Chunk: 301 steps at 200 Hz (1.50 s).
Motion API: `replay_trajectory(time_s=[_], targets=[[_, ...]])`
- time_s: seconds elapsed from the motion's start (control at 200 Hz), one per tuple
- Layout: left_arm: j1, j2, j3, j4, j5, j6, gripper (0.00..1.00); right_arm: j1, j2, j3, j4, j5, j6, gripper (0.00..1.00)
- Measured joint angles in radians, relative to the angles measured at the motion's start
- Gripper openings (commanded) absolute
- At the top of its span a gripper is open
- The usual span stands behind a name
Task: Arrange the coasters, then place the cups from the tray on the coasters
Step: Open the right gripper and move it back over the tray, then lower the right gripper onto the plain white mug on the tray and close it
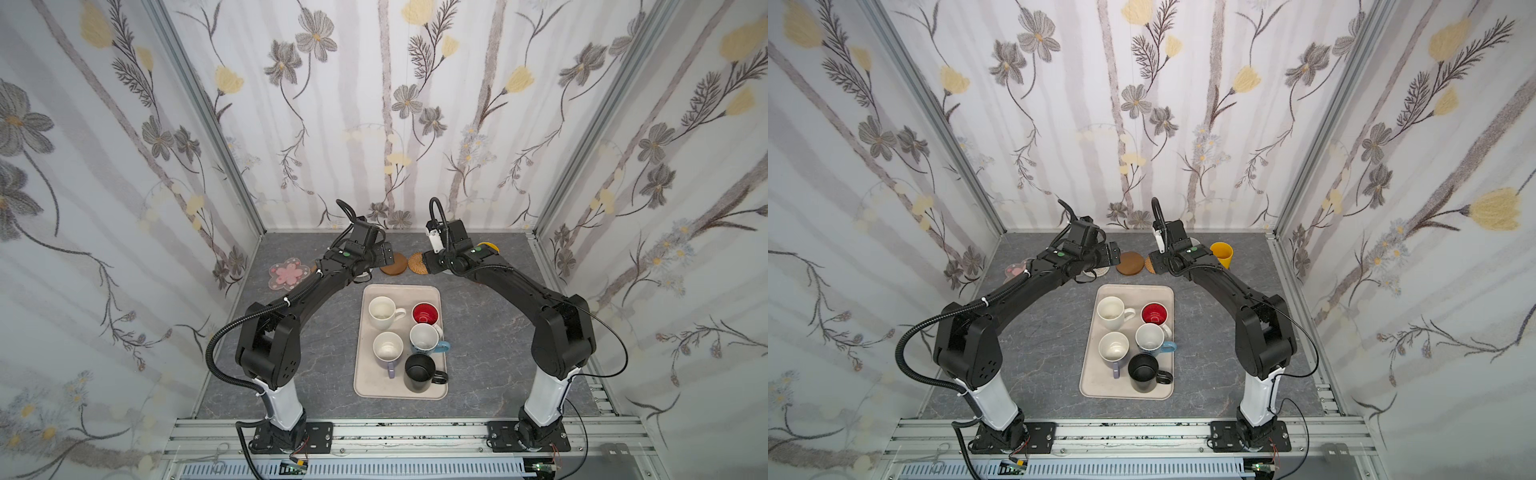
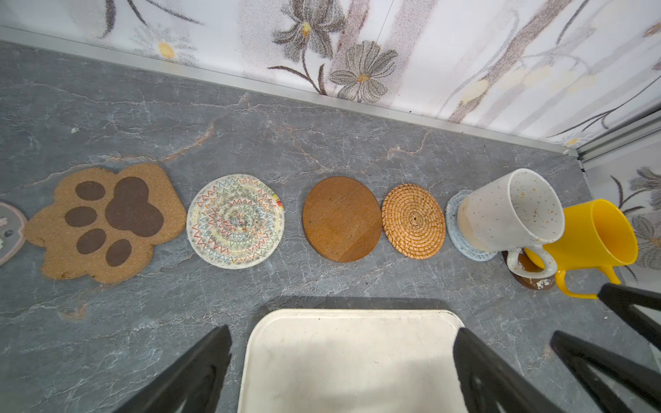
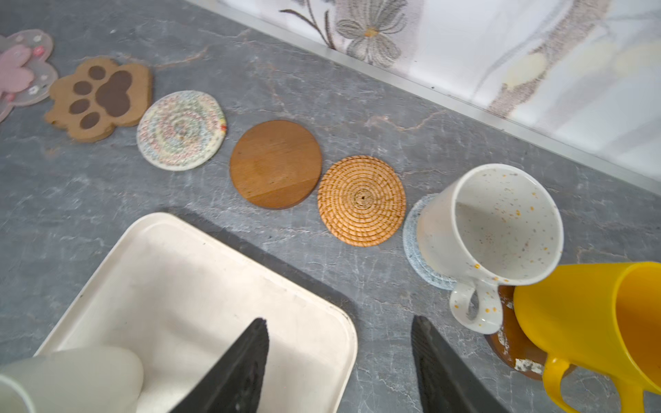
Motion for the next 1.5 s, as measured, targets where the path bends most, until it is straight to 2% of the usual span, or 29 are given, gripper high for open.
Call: replay_trajectory(time_s=[0.26,0.55,0.699,1.034,1.504], targets=[[0.010,-0.131,-0.132,-0.003,0.012,-0.012,1.00,0.104,-0.016,-0.043,-0.039,-0.090,-0.117,0.70],[0.045,-0.271,-0.284,-0.003,0.012,-0.031,1.00,0.150,-0.067,-0.124,-0.042,-0.124,-0.221,0.70],[0.063,-0.325,-0.343,-0.004,0.024,-0.034,1.00,0.154,-0.067,-0.117,-0.100,-0.166,-0.278,0.70],[0.085,-0.428,-0.430,-0.007,0.039,-0.029,1.00,0.158,0.018,-0.044,-0.256,-0.214,-0.352,0.70],[0.105,-0.441,-0.441,0.001,0.056,-0.026,1.00,0.200,0.089,-0.017,-0.292,-0.229,-0.388,0.67]])
